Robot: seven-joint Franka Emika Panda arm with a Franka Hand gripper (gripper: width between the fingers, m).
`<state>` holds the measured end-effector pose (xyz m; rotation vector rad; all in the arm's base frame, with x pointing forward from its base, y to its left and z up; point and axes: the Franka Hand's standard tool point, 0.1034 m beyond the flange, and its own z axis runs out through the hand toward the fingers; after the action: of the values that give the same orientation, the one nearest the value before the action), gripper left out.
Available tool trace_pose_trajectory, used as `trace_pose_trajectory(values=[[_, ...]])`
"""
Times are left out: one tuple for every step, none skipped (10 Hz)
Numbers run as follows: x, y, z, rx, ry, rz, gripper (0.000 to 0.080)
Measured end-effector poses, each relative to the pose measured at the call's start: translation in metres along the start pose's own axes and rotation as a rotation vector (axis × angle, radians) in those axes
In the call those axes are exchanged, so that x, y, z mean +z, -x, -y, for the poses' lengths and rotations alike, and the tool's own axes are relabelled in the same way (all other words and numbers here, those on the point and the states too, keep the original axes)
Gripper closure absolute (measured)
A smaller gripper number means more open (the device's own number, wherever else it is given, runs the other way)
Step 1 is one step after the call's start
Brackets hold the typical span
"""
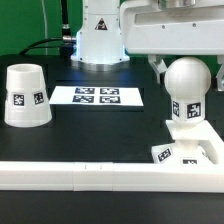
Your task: Assemble lamp
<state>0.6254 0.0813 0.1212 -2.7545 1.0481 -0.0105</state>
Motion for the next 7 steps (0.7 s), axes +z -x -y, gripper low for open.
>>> trace_pose_trajectory(values=[[0.0, -0.0007, -0.0007, -0.099, 0.002, -0.001, 0.0101], [-0.0002, -0.0014, -0.0012, -0.203, 0.002, -0.002, 0.0101], [-0.0005, -0.0018, -0.001, -0.29, 0.002, -0.003, 0.0101], [-0.0016, -0.0028, -0.0003, -0.408, 0.013, -0.009, 0.0101], [-0.0027, -0.0036, 0.0009, -0.52, 0.024, -0.014, 0.0101], [-0.0035, -0.0044, 0.0016, -0.612, 0.03, -0.016, 0.0101], [-0.0031, -0.0048, 0.0006, -0.664, 0.031, -0.014, 0.0101]])
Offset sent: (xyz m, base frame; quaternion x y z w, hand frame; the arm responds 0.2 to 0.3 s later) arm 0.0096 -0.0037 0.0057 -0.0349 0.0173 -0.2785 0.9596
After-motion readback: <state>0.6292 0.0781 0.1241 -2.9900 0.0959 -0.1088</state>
